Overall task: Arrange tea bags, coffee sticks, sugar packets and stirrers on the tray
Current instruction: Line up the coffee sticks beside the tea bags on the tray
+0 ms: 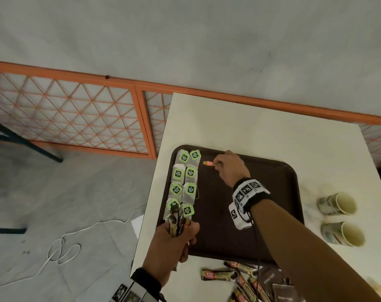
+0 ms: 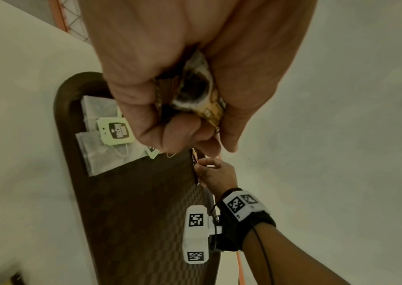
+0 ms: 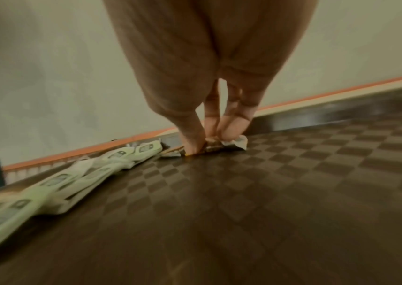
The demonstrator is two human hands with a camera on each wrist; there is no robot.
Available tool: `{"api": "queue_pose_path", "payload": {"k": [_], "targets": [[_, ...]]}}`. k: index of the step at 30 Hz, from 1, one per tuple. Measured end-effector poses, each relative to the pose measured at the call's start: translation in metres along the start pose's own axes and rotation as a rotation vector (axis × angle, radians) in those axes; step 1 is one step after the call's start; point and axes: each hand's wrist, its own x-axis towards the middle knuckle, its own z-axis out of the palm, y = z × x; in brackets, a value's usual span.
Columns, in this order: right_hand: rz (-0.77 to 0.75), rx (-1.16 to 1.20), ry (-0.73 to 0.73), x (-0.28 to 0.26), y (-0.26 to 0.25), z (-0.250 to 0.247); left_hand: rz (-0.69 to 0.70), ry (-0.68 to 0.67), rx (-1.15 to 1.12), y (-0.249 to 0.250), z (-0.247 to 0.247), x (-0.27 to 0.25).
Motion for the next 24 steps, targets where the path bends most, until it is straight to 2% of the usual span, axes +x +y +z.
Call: {"api": "queue_pose_path", "payload": {"k": [3, 8, 10, 13, 17, 20, 24], "targets": [[0.03, 0.026, 0.069, 0.008, 0.0, 0.002, 0.004, 0.018, -0.01, 0.004, -0.006, 0.004], [0.02, 0.031, 0.05, 0.011, -0.001, -0.002, 0.008, 0.013, -0.062, 0.01, -0.01, 0.005], [0.005, 0.044, 0.087, 0.001, -0.004, -0.005, -0.02, -0.006, -0.136, 0.016, -0.007, 0.004], [-0.067, 0.13, 0.138, -0.04, -0.015, -0.017, -0.074, -0.038, -0.309, 0.025, -0.004, 0.005], [-0.203, 0.334, -0.029, -0.13, -0.043, -0.039, -0.058, 0.0, -0.477, 0.028, 0.007, 0.008], [-0.193, 0.46, -0.184, -0.179, -0.064, -0.044, -0.002, 0.059, -0.497, 0.026, 0.022, 0.007], [-0.161, 0.509, -0.126, -0.196, -0.064, -0.033, 0.041, 0.118, -0.532, 0.024, 0.044, -0.004]]}}
